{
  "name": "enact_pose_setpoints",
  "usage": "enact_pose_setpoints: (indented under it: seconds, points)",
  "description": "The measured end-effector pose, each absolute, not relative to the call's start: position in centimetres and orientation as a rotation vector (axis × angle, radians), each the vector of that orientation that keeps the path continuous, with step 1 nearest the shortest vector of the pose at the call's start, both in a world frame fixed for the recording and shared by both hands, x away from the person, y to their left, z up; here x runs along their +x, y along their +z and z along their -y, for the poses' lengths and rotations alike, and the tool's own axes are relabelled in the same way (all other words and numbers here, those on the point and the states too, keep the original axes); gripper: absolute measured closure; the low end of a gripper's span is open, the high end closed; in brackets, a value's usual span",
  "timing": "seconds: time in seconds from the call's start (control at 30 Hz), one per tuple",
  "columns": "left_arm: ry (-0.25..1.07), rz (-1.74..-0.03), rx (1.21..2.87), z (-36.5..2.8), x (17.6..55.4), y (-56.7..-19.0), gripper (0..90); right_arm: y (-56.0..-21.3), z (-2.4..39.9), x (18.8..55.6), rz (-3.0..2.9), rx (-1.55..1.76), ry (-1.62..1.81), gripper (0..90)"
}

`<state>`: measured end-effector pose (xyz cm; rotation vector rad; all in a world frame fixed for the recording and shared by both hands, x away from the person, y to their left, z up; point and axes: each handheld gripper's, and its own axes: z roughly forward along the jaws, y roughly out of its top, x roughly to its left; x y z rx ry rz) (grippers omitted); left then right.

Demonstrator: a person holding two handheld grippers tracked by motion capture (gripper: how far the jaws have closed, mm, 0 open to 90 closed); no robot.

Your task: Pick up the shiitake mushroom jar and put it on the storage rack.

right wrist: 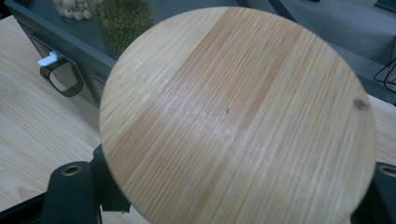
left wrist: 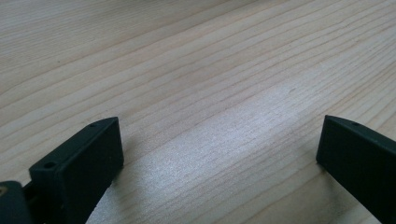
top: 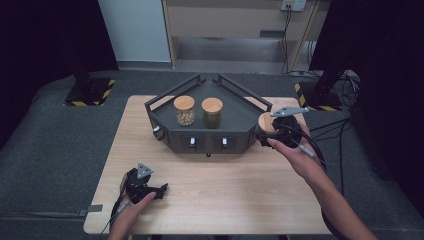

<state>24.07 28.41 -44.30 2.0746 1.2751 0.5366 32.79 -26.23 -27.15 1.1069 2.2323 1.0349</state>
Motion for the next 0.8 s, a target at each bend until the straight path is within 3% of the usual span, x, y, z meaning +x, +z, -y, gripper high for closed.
enact_pose_setpoints:
  seconds: [0.8]
  points:
    - [0.537,-1.275,2.075,-28.4,24.1,-44.3,0.0,-25.9,24.6,34.3,-2.224,1.109,1.043,25.5]
